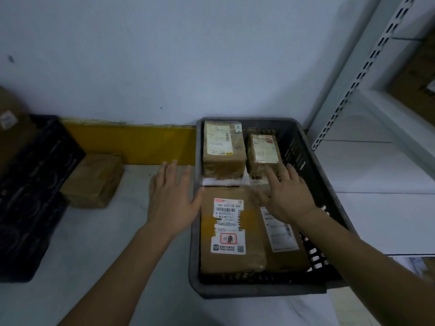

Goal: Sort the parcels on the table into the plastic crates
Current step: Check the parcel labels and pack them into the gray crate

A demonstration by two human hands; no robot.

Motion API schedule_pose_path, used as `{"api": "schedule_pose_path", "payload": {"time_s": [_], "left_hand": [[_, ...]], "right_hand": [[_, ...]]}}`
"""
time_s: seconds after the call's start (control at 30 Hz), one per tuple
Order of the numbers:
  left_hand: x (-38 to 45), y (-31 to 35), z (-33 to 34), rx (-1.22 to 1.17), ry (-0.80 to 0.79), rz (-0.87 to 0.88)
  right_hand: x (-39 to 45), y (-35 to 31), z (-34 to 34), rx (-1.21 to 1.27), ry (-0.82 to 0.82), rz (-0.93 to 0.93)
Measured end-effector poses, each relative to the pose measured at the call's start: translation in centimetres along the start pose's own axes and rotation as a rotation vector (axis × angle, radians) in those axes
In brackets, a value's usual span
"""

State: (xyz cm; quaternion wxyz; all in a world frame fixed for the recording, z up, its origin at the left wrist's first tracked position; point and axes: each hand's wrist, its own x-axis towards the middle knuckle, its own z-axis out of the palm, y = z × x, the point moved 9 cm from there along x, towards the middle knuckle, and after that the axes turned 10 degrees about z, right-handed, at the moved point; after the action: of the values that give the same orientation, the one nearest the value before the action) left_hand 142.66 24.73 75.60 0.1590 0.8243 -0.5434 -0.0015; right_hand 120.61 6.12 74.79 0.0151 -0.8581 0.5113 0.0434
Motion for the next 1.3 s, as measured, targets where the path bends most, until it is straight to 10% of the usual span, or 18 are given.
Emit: {"api": "schedule_pose_path", "payload": {"time_s": [0.6, 1.3], "left_hand": [[-6.9, -34.2, -0.6, 0.046, -0.259, -0.293], [-0.5, -44.0, 10.4, 0.047, -0.504, -0.498]], "right_hand": [[-3.5, -37.1, 5.9, -0.075, -0.089, -0.139], [-1.7, -43.0, 17.4, -0.048, -0.288, -0.026]]}}
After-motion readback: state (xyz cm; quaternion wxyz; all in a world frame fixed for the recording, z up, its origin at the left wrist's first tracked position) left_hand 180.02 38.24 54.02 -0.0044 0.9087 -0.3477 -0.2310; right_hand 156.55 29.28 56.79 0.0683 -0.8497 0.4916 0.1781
